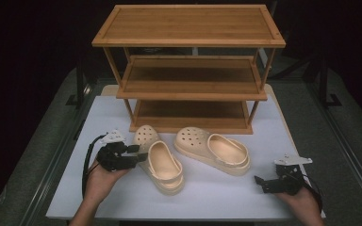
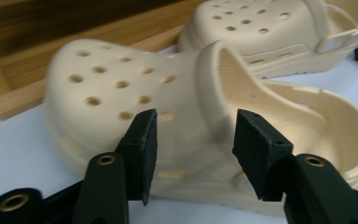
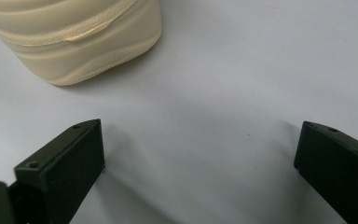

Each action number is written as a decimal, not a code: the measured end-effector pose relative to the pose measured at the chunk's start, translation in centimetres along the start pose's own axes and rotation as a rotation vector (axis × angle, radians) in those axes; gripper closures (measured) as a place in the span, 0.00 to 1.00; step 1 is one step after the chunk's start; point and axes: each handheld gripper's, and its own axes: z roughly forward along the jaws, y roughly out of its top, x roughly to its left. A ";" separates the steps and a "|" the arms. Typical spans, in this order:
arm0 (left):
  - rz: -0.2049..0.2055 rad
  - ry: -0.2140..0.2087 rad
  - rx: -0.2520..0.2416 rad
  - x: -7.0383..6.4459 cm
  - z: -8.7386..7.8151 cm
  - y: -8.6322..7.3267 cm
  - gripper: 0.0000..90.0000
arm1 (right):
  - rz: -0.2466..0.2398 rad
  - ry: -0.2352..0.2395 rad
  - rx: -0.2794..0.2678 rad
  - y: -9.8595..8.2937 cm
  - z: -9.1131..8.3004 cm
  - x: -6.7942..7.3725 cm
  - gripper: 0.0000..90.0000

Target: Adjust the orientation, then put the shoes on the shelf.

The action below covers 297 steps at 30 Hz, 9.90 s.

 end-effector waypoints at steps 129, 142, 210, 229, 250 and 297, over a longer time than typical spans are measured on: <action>-0.035 0.288 0.121 12.1 -2.1 -8.6 0.00 | -0.004 -0.001 0.002 0.0 0.0 0.0 0.01; -0.035 0.289 0.122 12.1 -2.0 -8.6 0.00 | 0.007 0.035 -0.047 0.7 -1.7 -0.4 0.19; -0.035 0.290 0.120 12.1 -2.0 -8.6 0.00 | -0.271 0.272 -0.026 15.8 4.6 4.2 0.93; -0.034 0.290 0.119 12.1 -2.0 -8.6 0.00 | -0.257 0.219 -0.001 13.2 1.3 7.5 0.93; -0.036 0.288 0.120 12.1 -2.0 -8.6 0.00 | -0.247 0.297 -0.036 12.6 2.5 9.4 0.71; 0.042 0.083 -0.036 7.6 -7.6 -4.2 0.16 | -0.116 0.355 -0.126 10.1 0.8 6.5 0.35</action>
